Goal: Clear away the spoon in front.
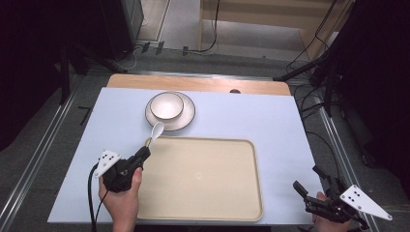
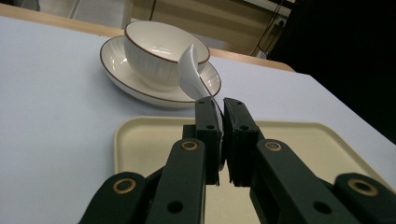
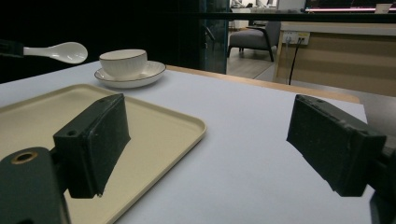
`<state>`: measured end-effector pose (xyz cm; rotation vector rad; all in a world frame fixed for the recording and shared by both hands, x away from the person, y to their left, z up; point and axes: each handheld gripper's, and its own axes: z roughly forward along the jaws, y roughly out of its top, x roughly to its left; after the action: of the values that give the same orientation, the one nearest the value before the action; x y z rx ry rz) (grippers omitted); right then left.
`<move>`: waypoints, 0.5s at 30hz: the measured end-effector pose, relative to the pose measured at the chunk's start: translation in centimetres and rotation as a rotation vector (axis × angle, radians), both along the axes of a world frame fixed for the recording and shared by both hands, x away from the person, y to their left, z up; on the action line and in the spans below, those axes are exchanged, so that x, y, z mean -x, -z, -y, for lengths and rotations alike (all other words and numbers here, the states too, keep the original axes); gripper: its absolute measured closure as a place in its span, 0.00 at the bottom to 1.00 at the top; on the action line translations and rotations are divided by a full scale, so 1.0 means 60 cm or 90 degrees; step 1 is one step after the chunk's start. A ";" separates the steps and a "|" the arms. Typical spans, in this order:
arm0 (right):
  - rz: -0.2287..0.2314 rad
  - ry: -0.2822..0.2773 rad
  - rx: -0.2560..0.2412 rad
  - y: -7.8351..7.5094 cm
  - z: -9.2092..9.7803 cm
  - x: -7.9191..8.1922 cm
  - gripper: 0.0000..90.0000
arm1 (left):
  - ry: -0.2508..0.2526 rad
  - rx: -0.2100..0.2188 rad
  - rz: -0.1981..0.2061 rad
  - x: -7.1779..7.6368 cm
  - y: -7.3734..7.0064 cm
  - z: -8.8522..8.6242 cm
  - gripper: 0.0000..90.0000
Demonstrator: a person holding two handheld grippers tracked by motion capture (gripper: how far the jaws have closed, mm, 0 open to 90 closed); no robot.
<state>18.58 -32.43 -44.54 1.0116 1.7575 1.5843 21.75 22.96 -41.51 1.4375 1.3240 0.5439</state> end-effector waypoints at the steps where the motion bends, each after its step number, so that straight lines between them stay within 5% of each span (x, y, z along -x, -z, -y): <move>1: 0.000 0.000 0.000 0.000 0.000 0.000 0.14 | 0.000 0.000 0.000 0.000 0.000 0.000 0.96; 15: 0.002 -0.003 0.003 -0.001 -0.002 0.000 0.14 | -0.042 0.006 -0.011 0.065 0.044 -0.007 0.96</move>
<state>18.60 -32.30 -44.50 1.0024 1.7616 1.5842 17.86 23.36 -44.17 1.3979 1.3898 0.5680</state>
